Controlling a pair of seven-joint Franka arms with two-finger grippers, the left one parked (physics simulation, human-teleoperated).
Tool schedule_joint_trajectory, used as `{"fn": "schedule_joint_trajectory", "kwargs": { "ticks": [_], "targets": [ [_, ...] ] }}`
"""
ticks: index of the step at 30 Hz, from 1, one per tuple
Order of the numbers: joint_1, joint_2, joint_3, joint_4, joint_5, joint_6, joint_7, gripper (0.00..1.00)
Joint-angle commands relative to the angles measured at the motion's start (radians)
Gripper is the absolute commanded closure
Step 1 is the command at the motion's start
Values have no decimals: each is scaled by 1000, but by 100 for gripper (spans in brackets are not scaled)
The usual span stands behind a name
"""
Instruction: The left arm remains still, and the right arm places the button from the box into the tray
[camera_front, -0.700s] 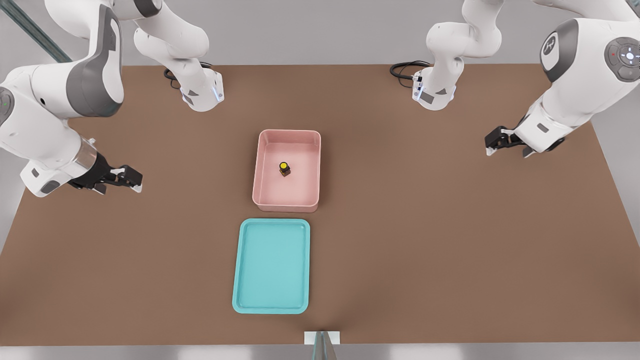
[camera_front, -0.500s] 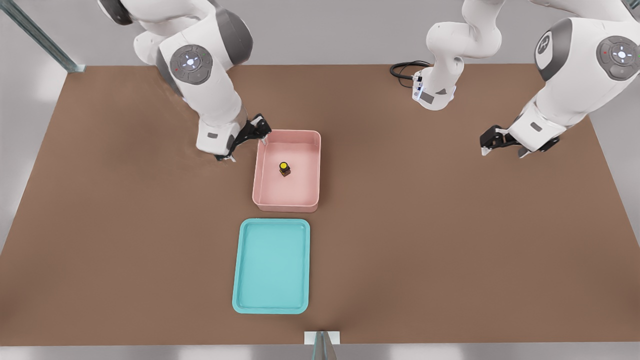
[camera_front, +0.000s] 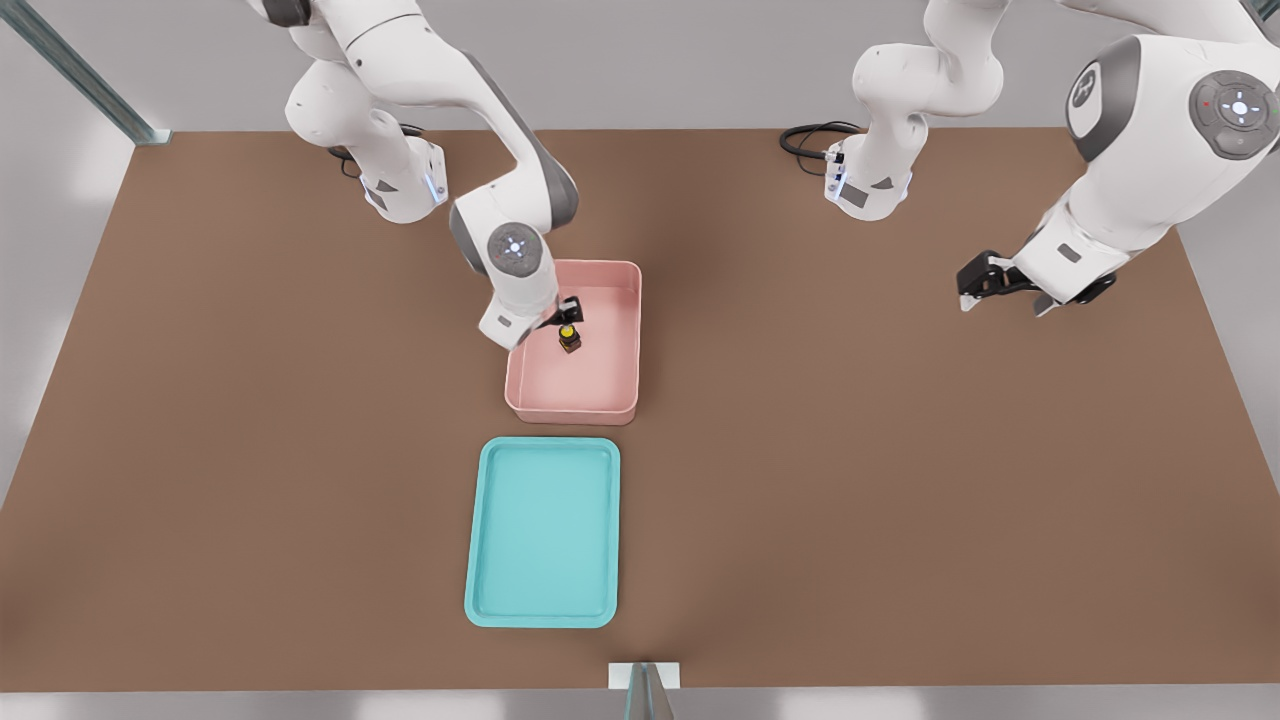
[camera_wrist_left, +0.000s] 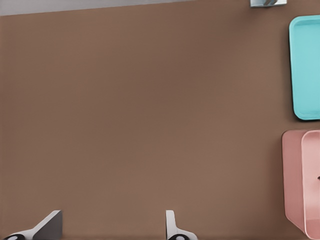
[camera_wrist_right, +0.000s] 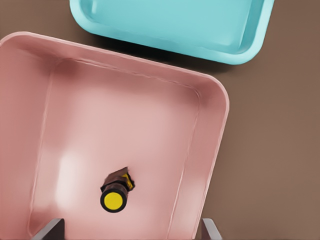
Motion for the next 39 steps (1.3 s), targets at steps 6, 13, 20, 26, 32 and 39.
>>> {"fn": "schedule_joint_trajectory", "kwargs": {
  "ticks": [6,13,20,26,32,39],
  "targets": [
    [17,32,75,-144,113,427,145,0],
    [16,88,104,-231,113,608,74,0],
    [14,120,130,-265,113,666,62,1],
    [14,126,153,-320,113,731,60,1],
    [11,126,175,-332,114,754,63,38],
    [0,131,173,-297,114,746,63,49]
  ]
}}
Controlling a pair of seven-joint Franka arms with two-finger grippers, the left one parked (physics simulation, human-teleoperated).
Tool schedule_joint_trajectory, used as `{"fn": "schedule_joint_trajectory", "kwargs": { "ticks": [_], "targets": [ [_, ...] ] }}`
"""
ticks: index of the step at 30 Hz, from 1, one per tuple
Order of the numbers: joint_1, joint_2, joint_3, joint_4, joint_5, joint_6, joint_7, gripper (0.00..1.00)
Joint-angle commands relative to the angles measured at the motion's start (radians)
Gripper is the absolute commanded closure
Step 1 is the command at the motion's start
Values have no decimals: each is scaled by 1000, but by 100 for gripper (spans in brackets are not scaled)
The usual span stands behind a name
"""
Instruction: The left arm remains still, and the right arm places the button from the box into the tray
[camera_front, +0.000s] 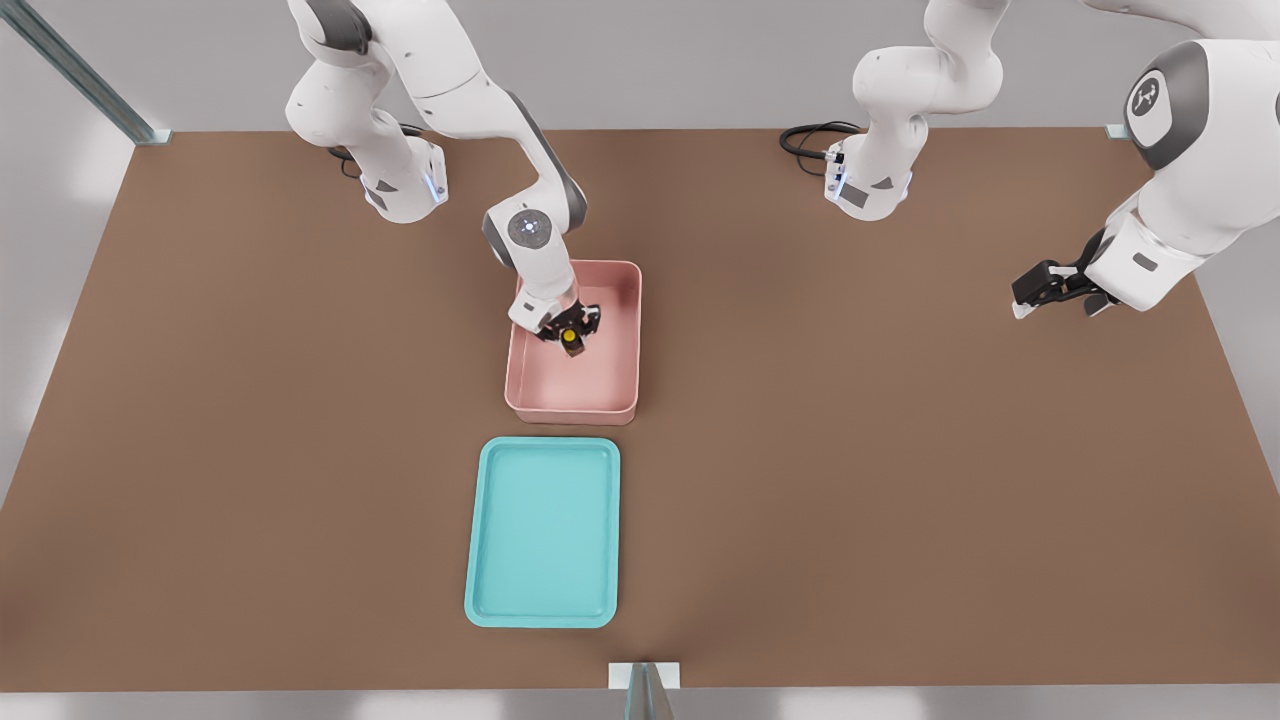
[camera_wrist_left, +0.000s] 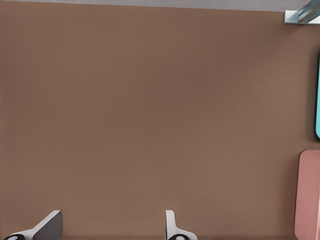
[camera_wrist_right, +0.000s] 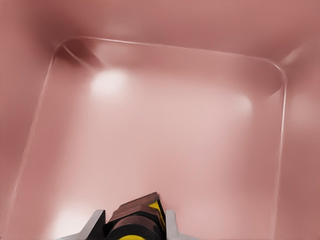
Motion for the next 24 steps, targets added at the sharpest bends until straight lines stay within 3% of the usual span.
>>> {"fn": "schedule_joint_trajectory", "kwargs": {
  "ticks": [1,4,7,12,13,14,20,21,24],
  "targets": [
    [-2,-3,0,17,0,-4,0,50],
    [-28,-5,-16,139,0,-119,-16,49],
    [-166,3,-20,397,-2,-385,-175,49],
    [-323,326,-16,893,20,-485,-335,49],
    [-358,403,-17,959,113,-485,-474,49],
    [-387,466,-16,1018,116,-485,-519,49],
    [-461,590,-17,1117,185,-469,-720,48],
    [-465,590,-17,1129,210,-471,-718,0],
    [-467,590,-22,1190,213,-564,-711,0]
  ]
}}
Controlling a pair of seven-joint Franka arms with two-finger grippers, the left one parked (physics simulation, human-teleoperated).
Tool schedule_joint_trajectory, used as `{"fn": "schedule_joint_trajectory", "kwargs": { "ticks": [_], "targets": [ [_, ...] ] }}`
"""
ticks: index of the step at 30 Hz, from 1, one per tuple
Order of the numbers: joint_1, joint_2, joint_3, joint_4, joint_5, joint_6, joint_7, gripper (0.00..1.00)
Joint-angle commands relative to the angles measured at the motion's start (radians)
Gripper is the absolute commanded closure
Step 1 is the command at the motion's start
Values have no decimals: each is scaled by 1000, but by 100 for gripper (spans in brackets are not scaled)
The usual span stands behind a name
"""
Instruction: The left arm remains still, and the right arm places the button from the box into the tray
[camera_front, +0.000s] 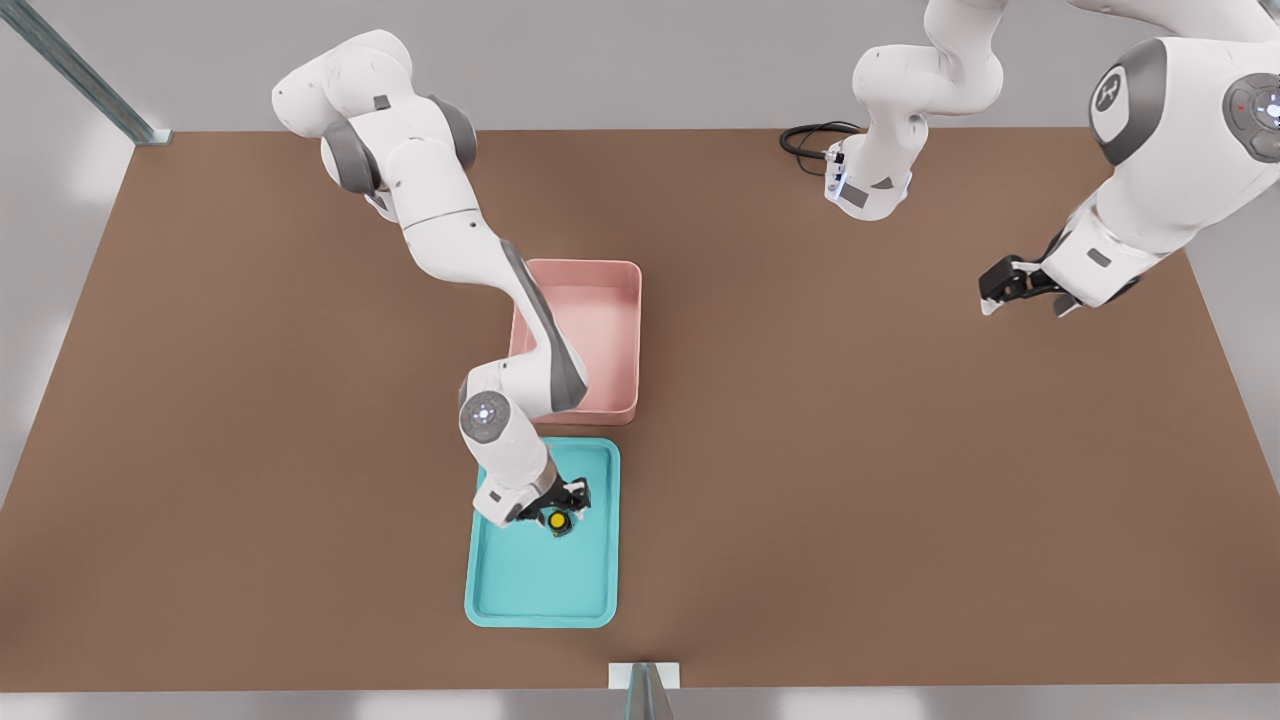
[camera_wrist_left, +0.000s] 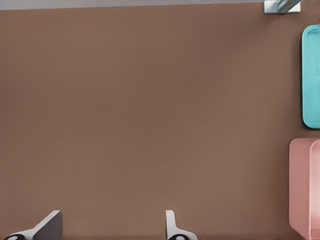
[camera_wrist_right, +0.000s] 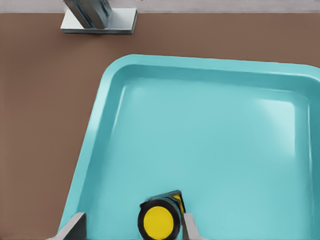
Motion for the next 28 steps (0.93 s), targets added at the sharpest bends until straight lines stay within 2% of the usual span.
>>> {"fn": "schedule_joint_trajectory", "kwargs": {
  "ticks": [1,2,3,4,5,6,7,8,9,10,11,12,15,28],
  "targets": [
    [-4,-6,-22,63,16,-178,-317,0],
    [-10,-110,-33,94,-64,-431,-189,0],
    [-24,-251,2,92,-264,-579,-176,0],
    [-151,-368,116,86,-380,-709,-196,0],
    [-212,-449,137,83,-440,-896,-186,0],
    [-220,-526,16,69,-455,-1038,-221,0],
    [-344,-548,-27,86,-446,-1048,-445,0],
    [-415,-554,-28,82,-418,-1029,-579,0],
    [-456,-575,-32,89,-294,-994,-576,0],
    [-464,-591,-33,88,-302,-982,-585,0],
    [-564,-592,80,82,-355,-982,-489,0],
    [-647,-591,255,78,-444,-973,-377,0],
    [-634,-503,289,181,-441,-983,-341,0],
    [-639,-506,297,174,-426,-991,-347,0]
  ]
}}
